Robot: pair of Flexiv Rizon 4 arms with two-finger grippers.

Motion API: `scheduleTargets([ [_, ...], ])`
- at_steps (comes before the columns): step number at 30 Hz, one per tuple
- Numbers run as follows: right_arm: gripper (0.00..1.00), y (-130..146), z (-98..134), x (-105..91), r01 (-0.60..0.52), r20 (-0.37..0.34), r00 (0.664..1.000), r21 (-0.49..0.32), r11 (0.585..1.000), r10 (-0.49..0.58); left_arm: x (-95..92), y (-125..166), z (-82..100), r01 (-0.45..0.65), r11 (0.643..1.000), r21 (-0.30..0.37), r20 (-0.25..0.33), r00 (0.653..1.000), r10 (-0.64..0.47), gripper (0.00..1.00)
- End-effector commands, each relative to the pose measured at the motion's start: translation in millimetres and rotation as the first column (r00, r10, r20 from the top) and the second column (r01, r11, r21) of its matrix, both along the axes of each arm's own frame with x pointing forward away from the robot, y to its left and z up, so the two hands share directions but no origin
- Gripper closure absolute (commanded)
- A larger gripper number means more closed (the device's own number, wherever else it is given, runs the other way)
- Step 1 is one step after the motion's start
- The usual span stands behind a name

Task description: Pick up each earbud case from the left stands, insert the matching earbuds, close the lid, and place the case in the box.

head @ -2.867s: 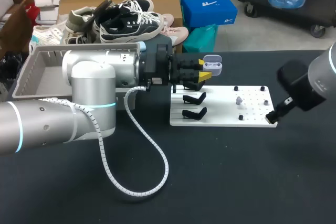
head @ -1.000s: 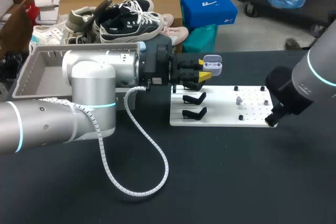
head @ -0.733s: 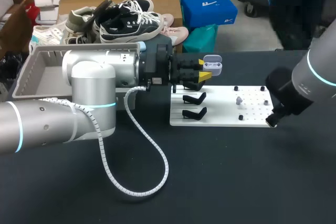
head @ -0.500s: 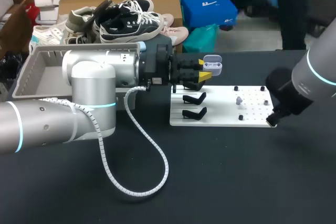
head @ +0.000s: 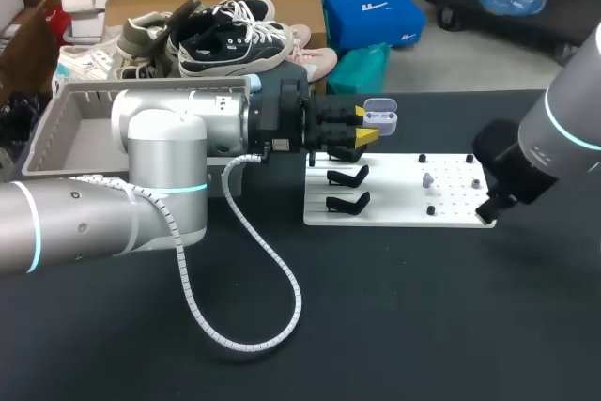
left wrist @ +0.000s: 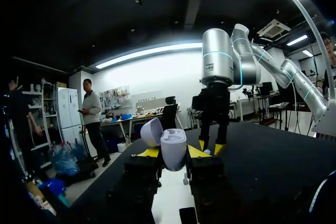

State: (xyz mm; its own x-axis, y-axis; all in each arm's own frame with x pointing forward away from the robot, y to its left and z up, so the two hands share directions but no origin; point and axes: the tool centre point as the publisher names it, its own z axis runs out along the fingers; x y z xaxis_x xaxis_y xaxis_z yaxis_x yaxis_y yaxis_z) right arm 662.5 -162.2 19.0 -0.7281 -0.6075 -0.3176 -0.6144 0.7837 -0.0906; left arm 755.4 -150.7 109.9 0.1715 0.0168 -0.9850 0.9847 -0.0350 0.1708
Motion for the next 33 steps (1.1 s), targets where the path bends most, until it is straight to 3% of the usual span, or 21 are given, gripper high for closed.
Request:
scheduleTargets([
  [1,0.63,1,-1,1.9,0.003,-0.002,1.0,-0.003,1.0,-0.003,0.1,0,-0.5,0.0,1.0,-0.001,0.001,1.0,0.0,1.0],
  [14,0.75,3,-3,5.6,0.007,-0.011,1.0,-0.008,1.0,-0.007,0.1,0,-0.5,0.0,1.0,-0.001,0.001,1.0,0.0,1.0],
  [19,0.85,4,-3,6.9,0.011,-0.014,1.0,-0.013,1.0,-0.011,0.1,0,-0.5,0.0,1.0,-0.001,0.001,1.0,0.0,1.0],
  [22,1.0,4,-3,7.5,0.019,-0.014,1.0,-0.015,1.0,-0.019,0.1,0,-0.5,0.0,1.0,-0.001,0.001,1.0,0.0,1.0],
  [33,1.0,0,17,0.7,0.038,0.022,0.999,-0.033,0.999,-0.038,0.1,0,-0.5,0.0,1.0,-0.001,0.001,1.0,0.0,1.0],
])
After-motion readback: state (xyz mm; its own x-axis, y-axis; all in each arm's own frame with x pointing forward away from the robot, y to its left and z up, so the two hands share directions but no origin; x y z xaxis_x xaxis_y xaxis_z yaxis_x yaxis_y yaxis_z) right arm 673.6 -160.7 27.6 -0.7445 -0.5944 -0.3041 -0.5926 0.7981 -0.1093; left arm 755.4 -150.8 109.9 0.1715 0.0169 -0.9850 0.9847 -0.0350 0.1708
